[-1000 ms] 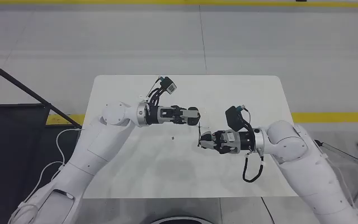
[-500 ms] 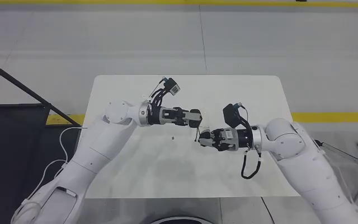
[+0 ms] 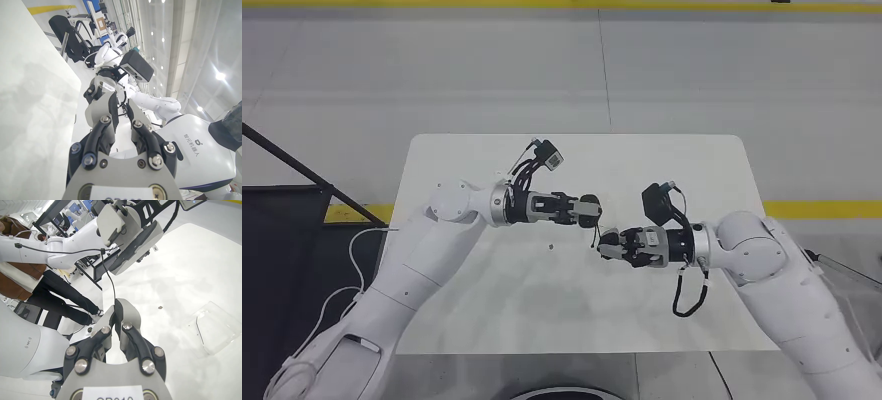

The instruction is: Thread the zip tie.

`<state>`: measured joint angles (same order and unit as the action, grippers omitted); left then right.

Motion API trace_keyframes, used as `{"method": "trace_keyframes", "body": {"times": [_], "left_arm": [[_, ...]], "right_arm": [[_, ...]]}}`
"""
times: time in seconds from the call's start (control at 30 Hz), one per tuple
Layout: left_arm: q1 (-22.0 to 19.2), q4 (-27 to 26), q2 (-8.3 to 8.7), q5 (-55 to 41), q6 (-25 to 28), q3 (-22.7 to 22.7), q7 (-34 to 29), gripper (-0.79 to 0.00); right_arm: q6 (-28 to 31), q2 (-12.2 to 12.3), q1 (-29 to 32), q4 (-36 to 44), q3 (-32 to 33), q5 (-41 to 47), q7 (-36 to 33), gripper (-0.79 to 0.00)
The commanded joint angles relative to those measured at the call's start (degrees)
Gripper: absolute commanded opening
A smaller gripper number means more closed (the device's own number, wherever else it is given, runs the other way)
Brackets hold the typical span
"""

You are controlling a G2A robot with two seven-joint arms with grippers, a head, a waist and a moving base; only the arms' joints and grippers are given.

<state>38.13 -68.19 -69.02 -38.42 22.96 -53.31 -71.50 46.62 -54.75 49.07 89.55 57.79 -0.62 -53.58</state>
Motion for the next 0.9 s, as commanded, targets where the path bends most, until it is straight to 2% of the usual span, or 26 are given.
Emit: {"method": "trace_keyframes", "body": {"times": [0.0,0.13,0.87], "left_arm": [[0.08,-0.03,-0.04,0.12,0.04,-0.14,-0.07,-0.717],[0.18,0.06,-0.12,0.37,-0.02,-0.42,-0.1,-0.785],[1.72,0.43,0.49,4.47,0.79,-4.29,1.42,-0.785]], "right_arm": [[0.03,0.02,-0.02,0.0,-0.05,0.05,0.04,-0.785],[0.08,0.07,-0.1,-0.06,-0.21,0.23,-0.08,-0.785],[3.25,1.45,3.11,2.11,3.73,2.65,1.93,-0.785]]}}
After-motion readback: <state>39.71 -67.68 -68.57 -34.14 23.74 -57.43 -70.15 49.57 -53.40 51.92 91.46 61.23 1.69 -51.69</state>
